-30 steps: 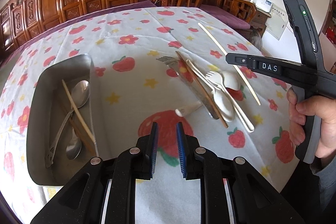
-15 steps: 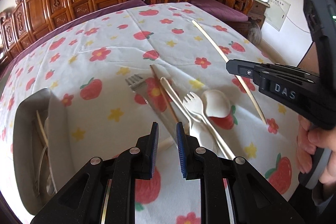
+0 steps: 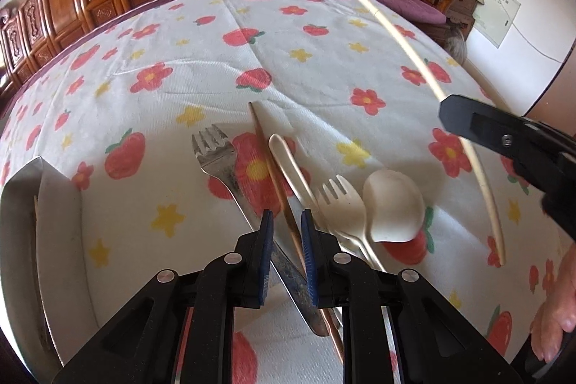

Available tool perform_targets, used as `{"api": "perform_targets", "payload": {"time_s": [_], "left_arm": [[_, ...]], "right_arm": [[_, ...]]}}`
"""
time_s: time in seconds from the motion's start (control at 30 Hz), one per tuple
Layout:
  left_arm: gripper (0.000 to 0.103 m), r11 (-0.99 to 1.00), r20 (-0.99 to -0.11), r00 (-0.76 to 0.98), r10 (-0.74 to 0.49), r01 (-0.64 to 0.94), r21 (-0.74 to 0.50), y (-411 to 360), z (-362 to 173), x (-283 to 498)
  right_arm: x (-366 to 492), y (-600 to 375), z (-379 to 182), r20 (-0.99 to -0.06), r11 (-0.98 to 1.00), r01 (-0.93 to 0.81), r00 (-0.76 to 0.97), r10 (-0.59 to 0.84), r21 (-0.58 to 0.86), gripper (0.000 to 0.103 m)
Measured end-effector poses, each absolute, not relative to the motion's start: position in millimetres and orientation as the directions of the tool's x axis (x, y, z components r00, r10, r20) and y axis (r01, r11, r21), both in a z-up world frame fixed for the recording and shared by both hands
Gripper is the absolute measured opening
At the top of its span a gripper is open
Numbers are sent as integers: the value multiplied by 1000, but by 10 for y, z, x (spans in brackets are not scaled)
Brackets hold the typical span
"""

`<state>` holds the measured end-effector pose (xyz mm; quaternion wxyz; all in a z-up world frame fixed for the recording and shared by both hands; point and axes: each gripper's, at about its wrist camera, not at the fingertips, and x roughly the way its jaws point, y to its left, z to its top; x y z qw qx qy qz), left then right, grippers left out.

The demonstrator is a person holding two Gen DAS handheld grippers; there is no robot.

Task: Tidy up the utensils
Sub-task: 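Grasp a wooden chopstick with the left gripper while the right gripper lifts its chopstick, then carry the chopstick over the tray and open the left gripper while the right holds its chopstick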

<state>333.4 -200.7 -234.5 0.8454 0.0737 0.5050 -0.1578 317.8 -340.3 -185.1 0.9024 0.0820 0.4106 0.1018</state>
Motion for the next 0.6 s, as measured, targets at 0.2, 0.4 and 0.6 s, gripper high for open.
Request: {"api": "perform_targets", "payload": {"time_s": [0.2,0.4,0.6], "left_arm": [[8,940,-886,434,-165,340,-9,-2045,-2418,3350],[4,944,-873,455,-173,330,-15,-1983,-2315,3324],[4,943,-851,493,-178,333,-5,-1909,-2085,3265]], "right_arm": [[3180,-3394,-1856,-725,966,-119,641,253,232,6],[3180,-3361,-1862,-726,966,-128,639,254,225,6],[3159,-3278,-1834,-721,964,-148,642,263,220,6]]}}
